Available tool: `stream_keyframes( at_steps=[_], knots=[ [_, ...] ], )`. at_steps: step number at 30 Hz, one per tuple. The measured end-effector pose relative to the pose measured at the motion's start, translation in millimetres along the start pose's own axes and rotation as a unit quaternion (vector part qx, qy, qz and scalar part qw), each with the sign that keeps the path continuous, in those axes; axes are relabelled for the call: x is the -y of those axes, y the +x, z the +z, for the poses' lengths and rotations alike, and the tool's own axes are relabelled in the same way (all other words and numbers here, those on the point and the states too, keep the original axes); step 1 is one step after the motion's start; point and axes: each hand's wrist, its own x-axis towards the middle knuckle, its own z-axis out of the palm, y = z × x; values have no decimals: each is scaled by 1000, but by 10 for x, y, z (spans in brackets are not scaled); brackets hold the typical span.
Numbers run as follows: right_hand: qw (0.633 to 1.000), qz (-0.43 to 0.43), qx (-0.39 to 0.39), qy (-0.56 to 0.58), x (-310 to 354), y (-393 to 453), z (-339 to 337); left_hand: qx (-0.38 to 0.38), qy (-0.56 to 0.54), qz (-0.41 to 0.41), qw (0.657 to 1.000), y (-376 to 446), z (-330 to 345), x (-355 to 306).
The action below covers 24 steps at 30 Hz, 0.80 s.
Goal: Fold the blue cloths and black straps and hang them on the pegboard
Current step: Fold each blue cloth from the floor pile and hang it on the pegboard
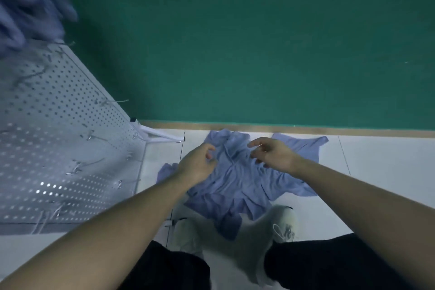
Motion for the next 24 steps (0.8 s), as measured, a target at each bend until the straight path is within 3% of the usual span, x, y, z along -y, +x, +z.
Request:
stream_keyframes(
  at_steps=[11, 16, 19, 22, 24],
  knots=[
    [989, 45, 95, -104, -755, 1406, 652, 25, -34, -44, 998, 1283, 872, 801],
    [994, 87, 44, -55, -985, 1886, 988, 26, -9, -35, 999, 1653, 1173, 1131],
    [994, 102, 30, -37, -1080, 2075, 1178, 24, 72, 7, 997, 1730, 1368, 1353],
    [993, 115, 28, -23, -1143, 2206, 1333, 77, 165, 52, 982, 1803, 1448, 1440],
    [991, 117, 36, -60, -1156, 2236, 1387, 116, 201, 27, 972, 1857, 1480, 1393]
  ],
)
